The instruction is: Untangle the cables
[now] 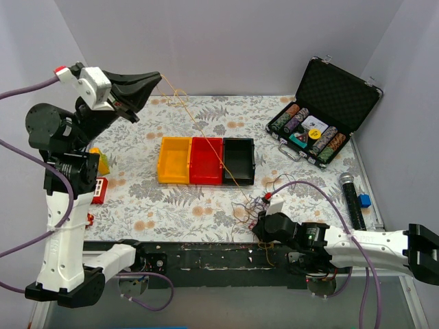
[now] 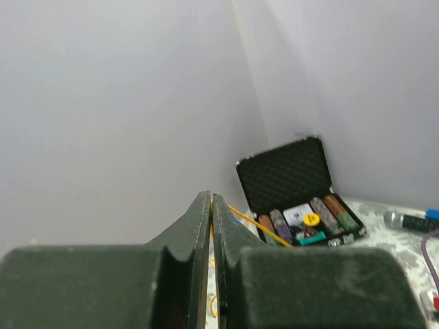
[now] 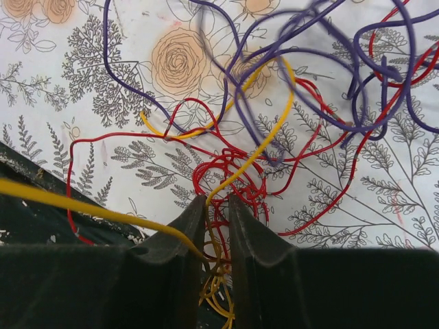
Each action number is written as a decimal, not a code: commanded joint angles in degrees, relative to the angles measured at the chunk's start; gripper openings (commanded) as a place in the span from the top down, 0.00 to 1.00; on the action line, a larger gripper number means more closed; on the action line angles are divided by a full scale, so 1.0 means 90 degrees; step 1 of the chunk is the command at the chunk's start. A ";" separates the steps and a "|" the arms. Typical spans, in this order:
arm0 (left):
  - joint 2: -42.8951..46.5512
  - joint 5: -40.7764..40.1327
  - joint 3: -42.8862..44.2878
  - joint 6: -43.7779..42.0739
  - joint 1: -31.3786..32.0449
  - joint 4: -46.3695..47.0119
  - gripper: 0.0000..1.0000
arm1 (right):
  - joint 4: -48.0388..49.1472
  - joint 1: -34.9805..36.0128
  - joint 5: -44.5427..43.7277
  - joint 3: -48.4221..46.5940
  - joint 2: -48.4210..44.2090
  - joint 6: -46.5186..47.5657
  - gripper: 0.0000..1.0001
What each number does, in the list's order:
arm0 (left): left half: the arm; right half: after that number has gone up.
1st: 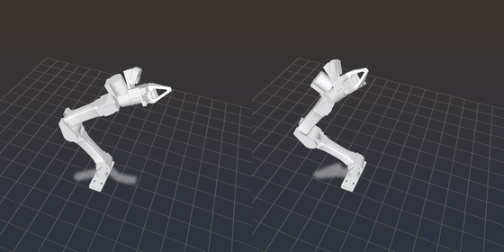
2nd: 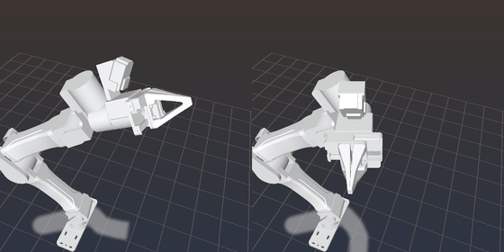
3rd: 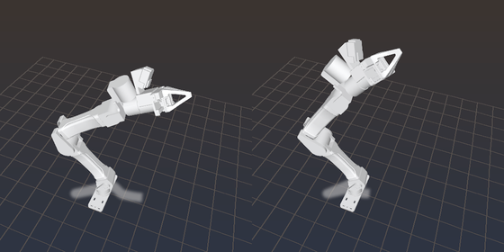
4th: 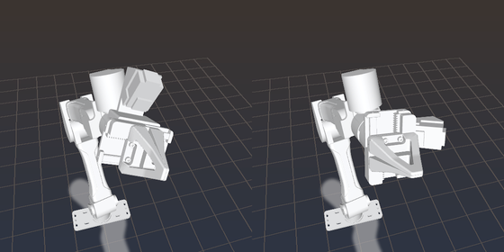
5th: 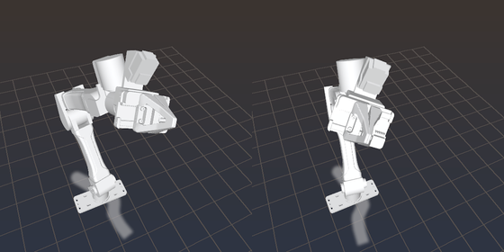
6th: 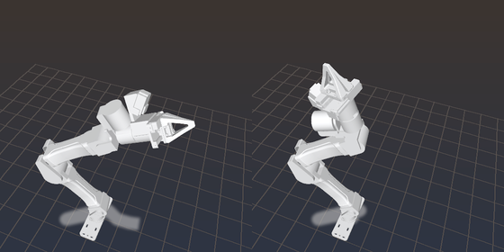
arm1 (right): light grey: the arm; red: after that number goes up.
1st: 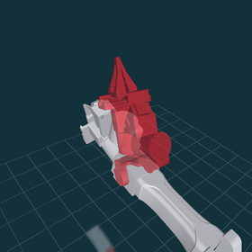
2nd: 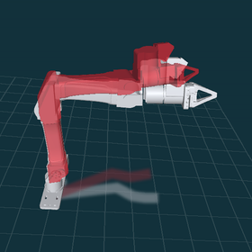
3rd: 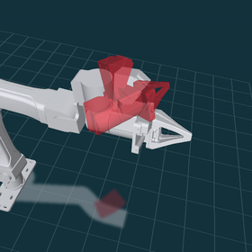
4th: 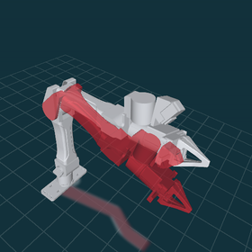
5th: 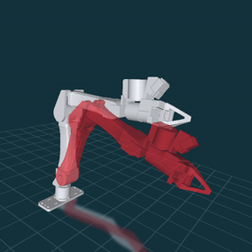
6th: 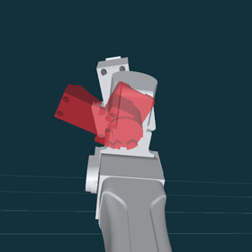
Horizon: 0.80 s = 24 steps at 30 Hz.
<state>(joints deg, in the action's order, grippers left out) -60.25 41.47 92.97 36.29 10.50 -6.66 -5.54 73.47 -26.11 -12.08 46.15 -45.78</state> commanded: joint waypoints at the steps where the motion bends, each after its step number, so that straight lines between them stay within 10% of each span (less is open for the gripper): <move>1: -0.0112 -0.0740 0.0548 0.0293 -0.0034 0.0700 1.00 | -0.0185 -0.0019 0.0069 0.0160 0.0213 -0.0304 0.73; 24: -0.2123 -0.4519 0.3732 -0.1384 -0.0034 0.3598 1.00 | -0.0351 -0.0009 0.0049 0.0219 0.0312 -0.0704 0.58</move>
<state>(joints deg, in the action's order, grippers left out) -76.69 8.93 122.45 30.81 10.48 17.74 -3.86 73.47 -25.58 -11.84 47.86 -51.33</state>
